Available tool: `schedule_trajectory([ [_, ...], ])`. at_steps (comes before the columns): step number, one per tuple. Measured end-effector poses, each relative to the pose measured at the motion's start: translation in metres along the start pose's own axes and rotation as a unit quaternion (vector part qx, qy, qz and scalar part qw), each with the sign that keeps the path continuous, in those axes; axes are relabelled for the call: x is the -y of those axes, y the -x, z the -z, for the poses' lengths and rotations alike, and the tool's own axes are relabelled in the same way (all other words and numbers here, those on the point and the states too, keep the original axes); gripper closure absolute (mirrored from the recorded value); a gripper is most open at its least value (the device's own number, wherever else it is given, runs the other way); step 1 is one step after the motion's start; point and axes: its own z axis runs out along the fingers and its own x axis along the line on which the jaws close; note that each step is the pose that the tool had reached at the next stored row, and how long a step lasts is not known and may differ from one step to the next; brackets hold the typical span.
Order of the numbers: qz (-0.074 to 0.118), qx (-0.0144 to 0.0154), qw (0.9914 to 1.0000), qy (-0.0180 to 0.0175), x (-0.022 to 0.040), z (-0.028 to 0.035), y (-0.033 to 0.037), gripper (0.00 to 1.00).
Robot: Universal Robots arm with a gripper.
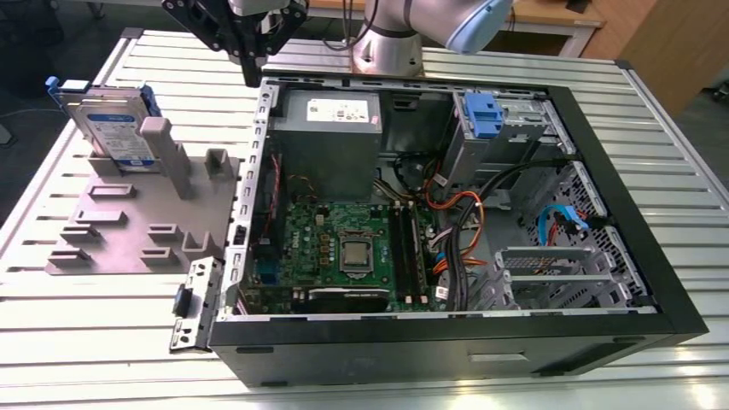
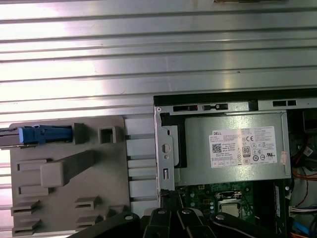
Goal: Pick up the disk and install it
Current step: 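Reach for the disk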
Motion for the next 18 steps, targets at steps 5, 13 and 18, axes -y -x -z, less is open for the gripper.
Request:
schedule_trajectory([
  [5,0.000,0.0000,1.00000,0.0000,0.0001,0.0001,-0.0013,0.89],
  [13,0.000,0.0000,1.00000,0.0000,0.0007,0.0000,-0.0089,0.89],
  [18,0.000,0.0000,1.00000,0.0000,0.0008,0.0000,-0.0110,0.89],
])
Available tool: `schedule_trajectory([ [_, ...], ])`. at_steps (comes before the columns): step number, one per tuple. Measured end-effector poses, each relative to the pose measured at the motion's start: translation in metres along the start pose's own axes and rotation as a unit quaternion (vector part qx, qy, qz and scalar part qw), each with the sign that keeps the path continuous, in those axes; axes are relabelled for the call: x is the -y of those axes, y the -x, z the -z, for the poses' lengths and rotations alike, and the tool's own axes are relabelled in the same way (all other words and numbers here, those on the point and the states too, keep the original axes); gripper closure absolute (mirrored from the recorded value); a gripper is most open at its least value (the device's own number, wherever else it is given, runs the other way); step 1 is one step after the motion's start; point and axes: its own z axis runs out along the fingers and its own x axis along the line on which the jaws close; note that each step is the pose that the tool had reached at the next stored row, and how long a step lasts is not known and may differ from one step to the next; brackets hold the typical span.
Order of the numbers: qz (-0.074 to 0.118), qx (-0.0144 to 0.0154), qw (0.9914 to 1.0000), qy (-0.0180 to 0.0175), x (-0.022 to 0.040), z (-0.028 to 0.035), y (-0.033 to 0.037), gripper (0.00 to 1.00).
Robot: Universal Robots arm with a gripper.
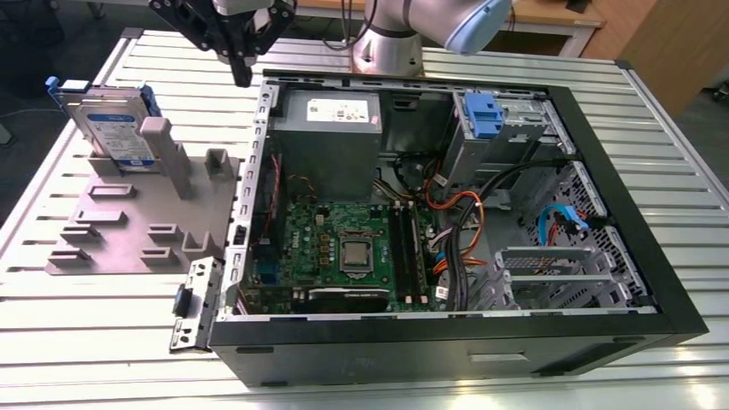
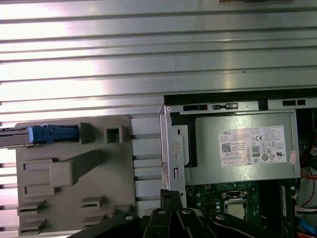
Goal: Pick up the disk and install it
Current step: 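Reach for the disk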
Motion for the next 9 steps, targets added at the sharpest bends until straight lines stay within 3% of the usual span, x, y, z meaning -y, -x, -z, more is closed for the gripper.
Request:
schedule_trajectory([
  [9,0.000,0.0000,1.00000,0.0000,0.0003,0.0000,-0.0044,0.89],
])
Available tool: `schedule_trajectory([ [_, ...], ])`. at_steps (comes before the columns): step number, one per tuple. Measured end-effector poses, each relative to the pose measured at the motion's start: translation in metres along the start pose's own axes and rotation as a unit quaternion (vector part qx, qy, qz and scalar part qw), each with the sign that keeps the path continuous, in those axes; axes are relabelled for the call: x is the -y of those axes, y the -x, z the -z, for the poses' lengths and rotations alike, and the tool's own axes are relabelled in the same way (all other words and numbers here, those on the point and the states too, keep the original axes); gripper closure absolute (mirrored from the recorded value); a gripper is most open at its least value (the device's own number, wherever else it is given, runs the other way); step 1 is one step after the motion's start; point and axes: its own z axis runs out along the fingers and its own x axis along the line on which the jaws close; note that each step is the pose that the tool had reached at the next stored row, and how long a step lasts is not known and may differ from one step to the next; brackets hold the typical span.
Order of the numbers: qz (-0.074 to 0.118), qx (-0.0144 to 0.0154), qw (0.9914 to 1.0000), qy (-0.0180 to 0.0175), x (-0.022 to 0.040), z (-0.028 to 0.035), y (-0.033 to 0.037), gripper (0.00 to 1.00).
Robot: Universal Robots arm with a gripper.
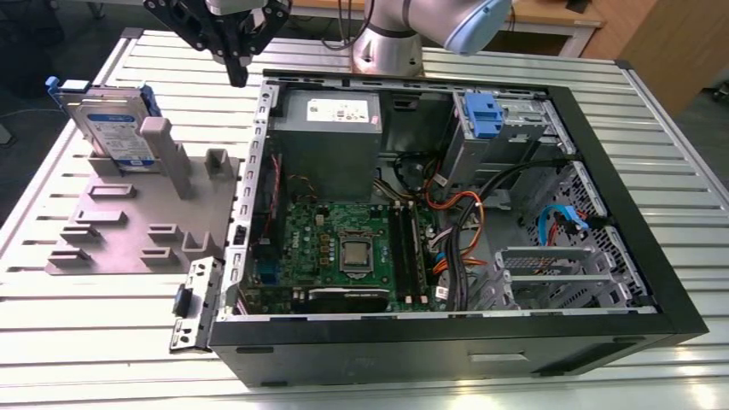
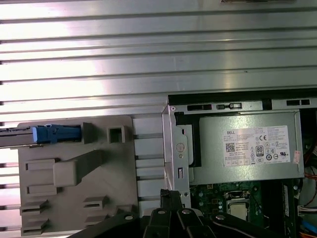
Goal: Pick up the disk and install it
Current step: 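Reach for the disk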
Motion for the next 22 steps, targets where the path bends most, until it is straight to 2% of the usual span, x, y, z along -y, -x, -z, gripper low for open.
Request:
schedule_trajectory([
  [10,0.000,0.0000,1.00000,0.0000,0.0001,0.0000,-0.0008,0.89],
  [22,0.000,0.0000,1.00000,0.0000,0.0006,0.0002,-0.0086,0.89],
])
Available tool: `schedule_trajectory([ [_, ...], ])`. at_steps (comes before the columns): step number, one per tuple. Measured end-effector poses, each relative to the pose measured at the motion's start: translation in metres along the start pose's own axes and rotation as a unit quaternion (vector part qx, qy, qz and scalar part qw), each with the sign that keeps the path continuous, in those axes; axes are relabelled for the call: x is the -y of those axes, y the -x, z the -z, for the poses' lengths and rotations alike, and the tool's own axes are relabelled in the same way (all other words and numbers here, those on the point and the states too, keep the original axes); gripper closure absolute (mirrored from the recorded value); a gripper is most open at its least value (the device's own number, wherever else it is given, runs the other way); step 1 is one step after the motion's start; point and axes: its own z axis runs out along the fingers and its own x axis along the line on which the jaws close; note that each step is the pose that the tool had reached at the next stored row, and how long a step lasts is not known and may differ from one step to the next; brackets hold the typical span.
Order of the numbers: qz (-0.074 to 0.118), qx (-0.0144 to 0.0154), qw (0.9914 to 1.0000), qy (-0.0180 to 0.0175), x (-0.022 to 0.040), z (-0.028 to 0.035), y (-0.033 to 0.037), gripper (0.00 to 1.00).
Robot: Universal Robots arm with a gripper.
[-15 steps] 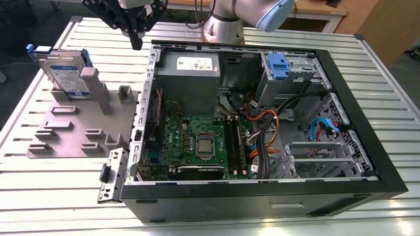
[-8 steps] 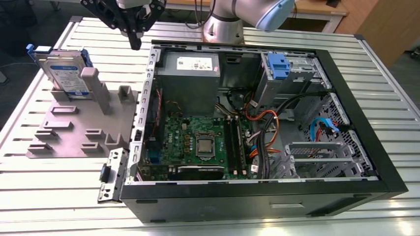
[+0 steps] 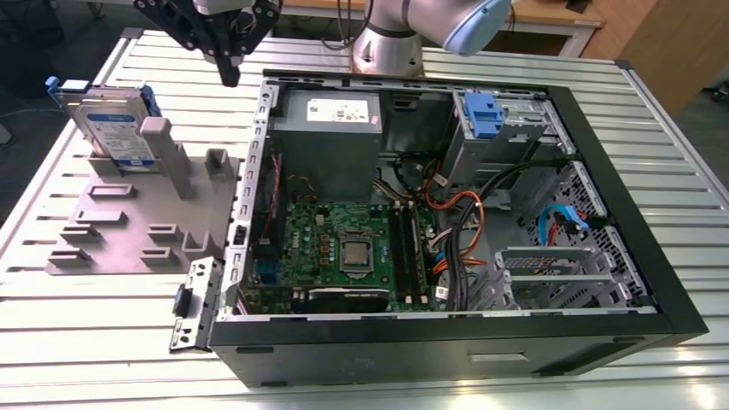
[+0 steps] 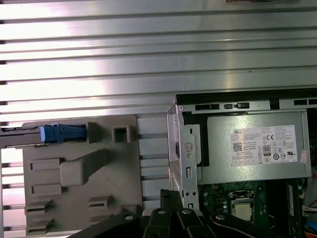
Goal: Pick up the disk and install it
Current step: 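Reach for the disk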
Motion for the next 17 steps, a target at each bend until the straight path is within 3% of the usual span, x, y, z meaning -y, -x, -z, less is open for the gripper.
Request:
schedule_trajectory([
  [17,0.000,-0.0005,1.00000,0.0000,0.0004,-0.0003,-0.0045,0.89],
])
